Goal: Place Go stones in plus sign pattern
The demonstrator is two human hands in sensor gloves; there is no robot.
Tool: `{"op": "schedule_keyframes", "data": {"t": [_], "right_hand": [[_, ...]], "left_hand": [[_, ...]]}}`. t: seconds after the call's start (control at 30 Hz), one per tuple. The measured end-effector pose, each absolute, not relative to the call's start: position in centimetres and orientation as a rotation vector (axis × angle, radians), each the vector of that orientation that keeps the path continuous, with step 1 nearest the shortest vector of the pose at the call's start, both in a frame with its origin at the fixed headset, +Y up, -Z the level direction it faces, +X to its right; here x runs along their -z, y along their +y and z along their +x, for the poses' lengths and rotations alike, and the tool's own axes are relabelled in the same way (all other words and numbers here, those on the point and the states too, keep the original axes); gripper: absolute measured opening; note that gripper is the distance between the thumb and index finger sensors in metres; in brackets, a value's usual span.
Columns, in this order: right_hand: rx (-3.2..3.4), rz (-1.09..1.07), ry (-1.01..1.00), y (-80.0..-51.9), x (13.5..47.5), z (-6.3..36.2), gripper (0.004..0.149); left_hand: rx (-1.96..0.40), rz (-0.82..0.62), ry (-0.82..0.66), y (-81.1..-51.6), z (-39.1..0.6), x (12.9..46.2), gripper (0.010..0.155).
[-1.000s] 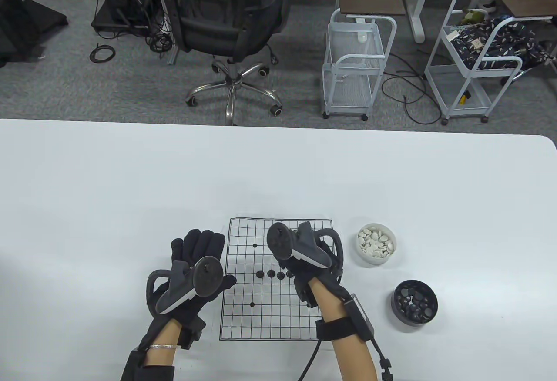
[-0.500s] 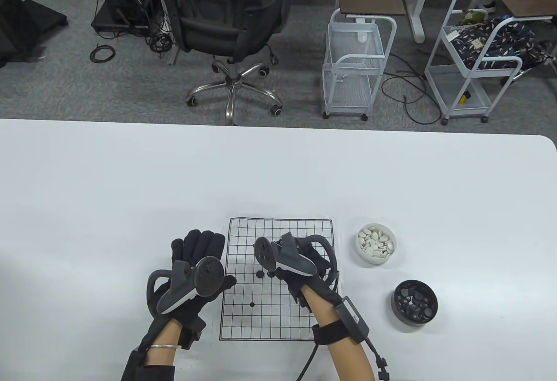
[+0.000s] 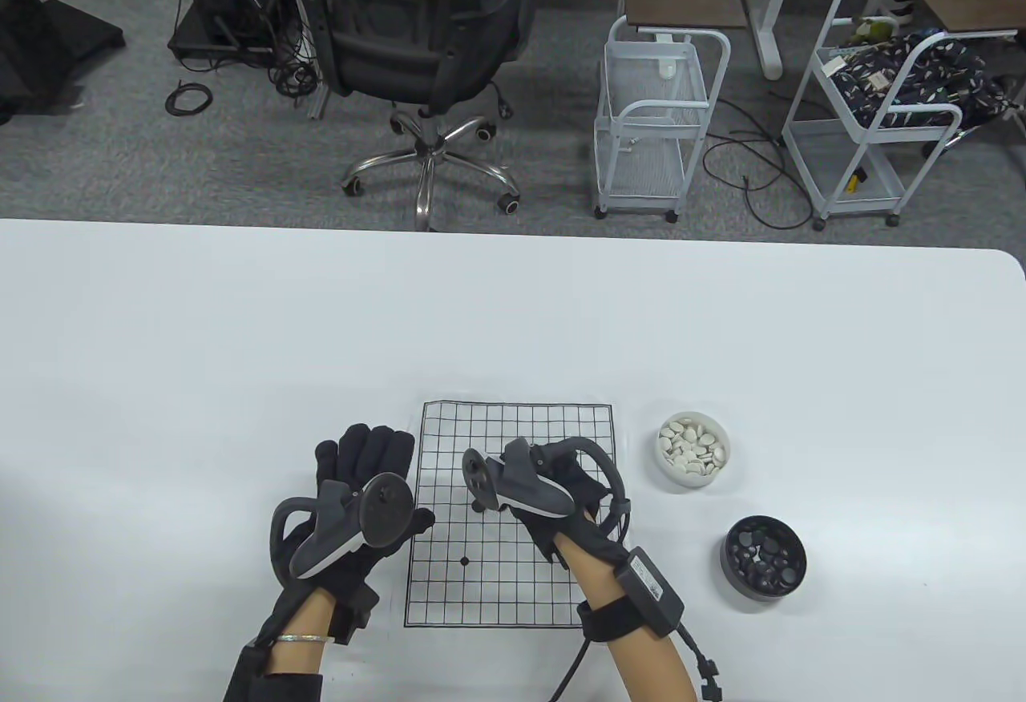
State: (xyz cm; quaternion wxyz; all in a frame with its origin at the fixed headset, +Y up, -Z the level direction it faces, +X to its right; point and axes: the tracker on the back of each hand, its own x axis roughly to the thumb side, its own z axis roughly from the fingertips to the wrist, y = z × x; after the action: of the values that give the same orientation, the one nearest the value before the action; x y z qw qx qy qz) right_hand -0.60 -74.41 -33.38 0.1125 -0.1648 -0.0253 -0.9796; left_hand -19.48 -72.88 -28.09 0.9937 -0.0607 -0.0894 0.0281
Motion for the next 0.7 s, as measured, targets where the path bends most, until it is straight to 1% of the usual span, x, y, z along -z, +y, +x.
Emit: {"op": "schedule_keyframes", "data": {"t": [0.1, 0.2, 0.33, 0.47, 0.6, 0.7], "right_hand": [[2.881, -0.478, -0.077, -74.6, 33.5, -0.5, 0.037], [2.894, -0.453, -0.073, -74.1, 33.4, -0.1, 0.039], [2.945, -0.331, -0.091, -72.4, 33.7, 1.9, 0.051], [2.938, -0.114, -0.137, -70.9, 34.5, 5.2, 0.064], [2.894, 0.124, -0.157, -70.0, 35.2, 9.4, 0.068], [2.877, 0.286, -0.231, -70.0, 35.7, 12.4, 0.069]], "left_hand": [[-0.054, -0.123, -0.177, -72.9, -19.5, 28.1, 0.090], [-0.058, -0.124, -0.177, -72.9, -19.5, 28.1, 0.090], [-0.055, -0.120, -0.178, -72.8, -19.5, 28.1, 0.090], [-0.057, -0.115, -0.180, -72.8, -19.4, 28.1, 0.090], [-0.047, -0.113, -0.185, -72.9, -19.2, 28.1, 0.090], [-0.047, -0.110, -0.190, -72.8, -19.1, 28.0, 0.090]]}}
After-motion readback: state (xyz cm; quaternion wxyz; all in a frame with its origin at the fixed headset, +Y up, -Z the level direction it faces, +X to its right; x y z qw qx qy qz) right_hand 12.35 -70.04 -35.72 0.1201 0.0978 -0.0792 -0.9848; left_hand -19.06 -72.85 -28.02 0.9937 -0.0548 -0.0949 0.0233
